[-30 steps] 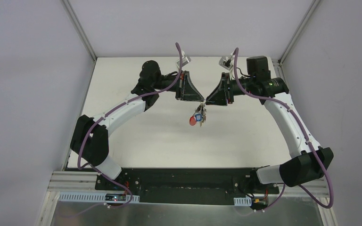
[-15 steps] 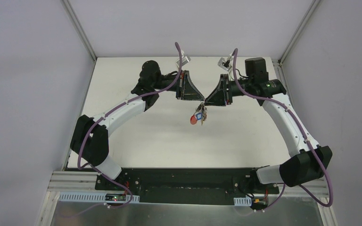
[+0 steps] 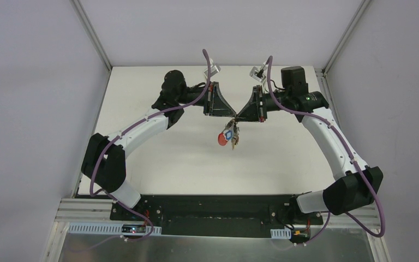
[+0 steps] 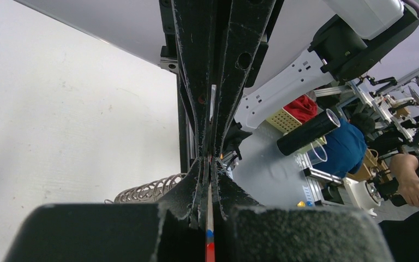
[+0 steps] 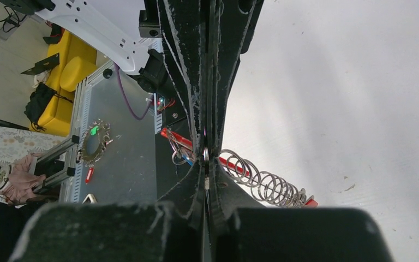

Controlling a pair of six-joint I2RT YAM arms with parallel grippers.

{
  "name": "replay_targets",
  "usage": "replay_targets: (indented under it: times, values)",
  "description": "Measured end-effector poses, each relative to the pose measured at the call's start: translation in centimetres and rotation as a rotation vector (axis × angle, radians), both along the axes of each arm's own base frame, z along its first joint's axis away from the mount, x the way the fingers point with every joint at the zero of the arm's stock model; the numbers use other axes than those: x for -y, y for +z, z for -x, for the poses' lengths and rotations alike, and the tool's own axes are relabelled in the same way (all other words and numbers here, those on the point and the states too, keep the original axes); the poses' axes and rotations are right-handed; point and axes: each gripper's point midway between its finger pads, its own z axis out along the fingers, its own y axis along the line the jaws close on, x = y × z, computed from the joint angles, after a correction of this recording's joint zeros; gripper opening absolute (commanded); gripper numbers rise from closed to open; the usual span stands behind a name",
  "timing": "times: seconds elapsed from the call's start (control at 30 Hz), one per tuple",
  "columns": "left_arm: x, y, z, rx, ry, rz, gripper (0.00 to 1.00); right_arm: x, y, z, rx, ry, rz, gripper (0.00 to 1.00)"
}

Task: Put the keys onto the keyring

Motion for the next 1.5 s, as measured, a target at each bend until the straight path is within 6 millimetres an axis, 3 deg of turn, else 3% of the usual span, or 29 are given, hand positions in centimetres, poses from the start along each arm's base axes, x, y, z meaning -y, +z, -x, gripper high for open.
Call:
replay_targets:
  times: [0.17, 0.37, 0.57, 0.77, 1.0, 1.5]
  values:
    - [0.0, -0.1, 0.0, -0.003, 0.0, -0.002, 0.0, 0.1, -0.1, 0.0, 0.012, -0.003, 0.013, 0.0]
    - [-0.1, -0.6, 0.0, 0.029, 0.004, -0.028, 0.25, 0.2, -0.2, -0.2, 0.051, 0.004, 0.102, 0.0]
    - [-0.9, -1.6, 0.2, 0.102, 0.011, -0.144, 0.33, -0.4, -1.6, 0.1, 0.043, 0.068, 0.226, 0.0]
    - [-1.6, -3.1, 0.4, 0.133, 0.021, -0.215, 0.33, -0.8, -3.4, 1.4, 0.007, 0.127, 0.303, 0.0]
    - [-1.8, -4.8, 0.8, 0.149, 0.015, -0.272, 0.32, -0.8, -3.4, 1.7, 0.006, 0.132, 0.315, 0.0]
    - [-1.4, -4.7, 1.2, 0.154, 0.006, -0.267, 0.27, -0.8, -3.4, 1.5, 0.012, 0.131, 0.312, 0.0]
